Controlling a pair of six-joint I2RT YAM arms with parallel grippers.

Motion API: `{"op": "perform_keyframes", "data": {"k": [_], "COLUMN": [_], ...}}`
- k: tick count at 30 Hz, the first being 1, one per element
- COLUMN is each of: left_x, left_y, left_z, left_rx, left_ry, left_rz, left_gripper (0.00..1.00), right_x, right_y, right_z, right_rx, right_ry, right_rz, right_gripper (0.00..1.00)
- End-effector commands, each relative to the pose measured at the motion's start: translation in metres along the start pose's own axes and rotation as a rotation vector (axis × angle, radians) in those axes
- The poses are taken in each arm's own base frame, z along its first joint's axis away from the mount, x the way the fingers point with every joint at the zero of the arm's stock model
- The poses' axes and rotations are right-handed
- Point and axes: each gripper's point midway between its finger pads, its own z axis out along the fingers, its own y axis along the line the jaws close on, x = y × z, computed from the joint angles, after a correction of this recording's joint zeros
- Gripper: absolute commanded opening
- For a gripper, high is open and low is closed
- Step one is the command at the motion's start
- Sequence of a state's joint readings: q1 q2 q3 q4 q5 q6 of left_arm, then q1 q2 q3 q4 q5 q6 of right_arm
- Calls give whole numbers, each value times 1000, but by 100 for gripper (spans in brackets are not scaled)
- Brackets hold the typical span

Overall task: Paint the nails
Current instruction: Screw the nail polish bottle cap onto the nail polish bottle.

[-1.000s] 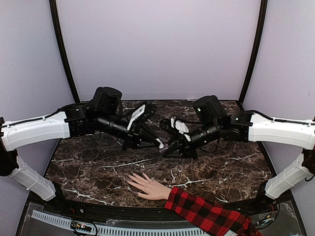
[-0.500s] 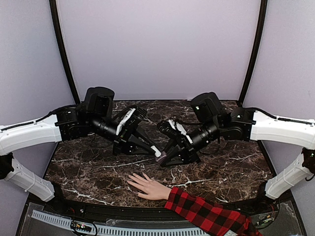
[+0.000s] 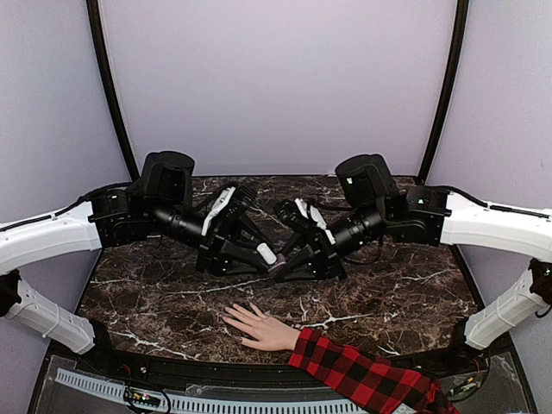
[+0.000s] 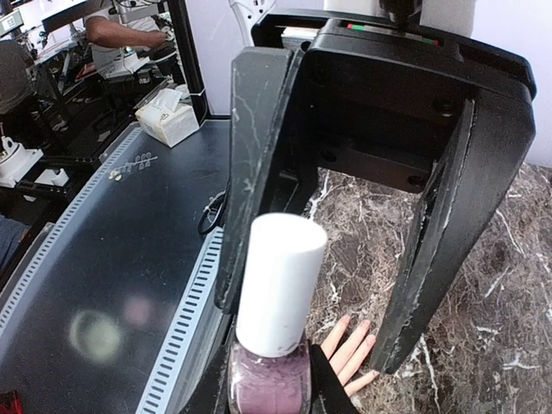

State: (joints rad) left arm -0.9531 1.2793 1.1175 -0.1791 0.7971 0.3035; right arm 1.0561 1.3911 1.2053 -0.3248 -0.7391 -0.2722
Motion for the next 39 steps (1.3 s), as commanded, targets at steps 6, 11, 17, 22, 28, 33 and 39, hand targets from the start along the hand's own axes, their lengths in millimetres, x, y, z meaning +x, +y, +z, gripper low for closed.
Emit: {"op": "perform_keyframes", "data": {"k": [6,11,17,22,28,33,39], "left_x": [-14,-19,-36,-51,-61,-65,-68], "left_y": [13,43,75,82,99,112,123], "left_z": [-19,-32,-46,-52,-55,-55,-52], "left_rx": [-171,-360,-496,-532,-590,-631,-653], "left_ry": [-50,-103,-188,-241,-275,-316,-324], "left_rz": [-32,-122,-208,-210,-244,-285,-312], "left_gripper": [55,57,56,56,54,52,48], "right_x": [-45,-48,-47,-41,-34,-34,-31], "right_y": [-37,-70,-95,-114,-124,-125,-127], "right_z": [-25,-49,-58,-66,-62,-63,-61], "right_rx": [284,506,640,750,776,789,792], "right_ry": [-151,-182,-177,-165,-143,-142,-133], "right_rz": [-105,-78,-47,-4,18,23,28], "right_gripper": [0,0,0,0,0,0,0]}}
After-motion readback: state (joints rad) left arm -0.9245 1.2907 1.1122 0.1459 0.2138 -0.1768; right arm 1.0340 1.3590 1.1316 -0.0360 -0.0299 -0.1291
